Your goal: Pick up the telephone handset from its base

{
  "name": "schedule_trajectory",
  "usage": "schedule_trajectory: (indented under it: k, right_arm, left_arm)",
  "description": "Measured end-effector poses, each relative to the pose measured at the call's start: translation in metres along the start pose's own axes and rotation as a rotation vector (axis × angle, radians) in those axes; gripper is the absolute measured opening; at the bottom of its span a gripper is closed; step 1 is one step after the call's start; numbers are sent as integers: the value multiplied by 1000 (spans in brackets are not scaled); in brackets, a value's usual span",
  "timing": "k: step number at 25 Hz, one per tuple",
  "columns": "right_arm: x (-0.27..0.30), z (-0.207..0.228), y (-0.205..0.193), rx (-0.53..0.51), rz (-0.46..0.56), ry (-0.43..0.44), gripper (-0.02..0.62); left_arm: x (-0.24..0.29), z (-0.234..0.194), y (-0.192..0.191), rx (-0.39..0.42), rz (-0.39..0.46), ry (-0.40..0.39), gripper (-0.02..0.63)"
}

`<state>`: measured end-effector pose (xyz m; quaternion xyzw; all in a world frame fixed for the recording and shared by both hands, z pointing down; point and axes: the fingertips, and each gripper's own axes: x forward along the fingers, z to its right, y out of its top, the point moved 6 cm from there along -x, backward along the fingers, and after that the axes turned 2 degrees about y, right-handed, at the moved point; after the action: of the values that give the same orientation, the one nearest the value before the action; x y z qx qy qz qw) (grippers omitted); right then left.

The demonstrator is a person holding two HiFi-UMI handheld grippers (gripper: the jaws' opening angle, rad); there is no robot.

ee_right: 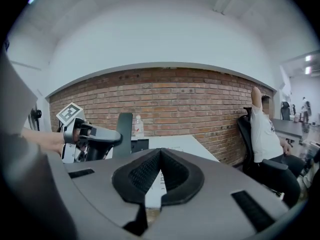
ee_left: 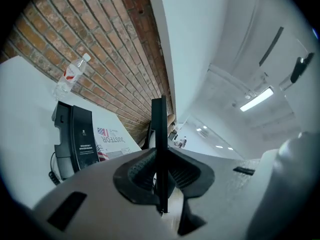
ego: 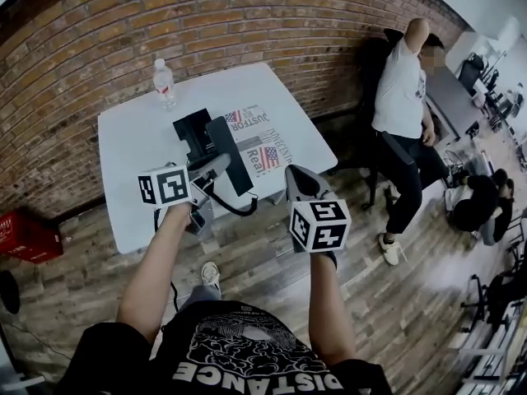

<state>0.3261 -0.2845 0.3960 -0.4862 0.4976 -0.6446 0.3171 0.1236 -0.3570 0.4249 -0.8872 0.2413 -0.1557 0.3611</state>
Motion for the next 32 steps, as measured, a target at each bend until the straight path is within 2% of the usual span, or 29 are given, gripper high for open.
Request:
schedule_trajectory:
  k: [8, 16, 22, 32]
  right_arm:
    - [-55, -1, -9, -15, 40, 32, 0]
    - [-112, -5, -26, -32, 55, 25, 0]
    - [-131, -8, -39, -20, 47, 13, 0]
    - [-150, -11, -41, -35, 55, 3, 0]
  left_arm:
    - [-19, 61, -32, 152, 24, 61, 71]
    - [-45, 106, -69, 255, 54, 126, 71]
    - [-58, 113, -87, 270, 52, 168, 71]
    - [-74, 121, -93, 301, 79, 216, 71]
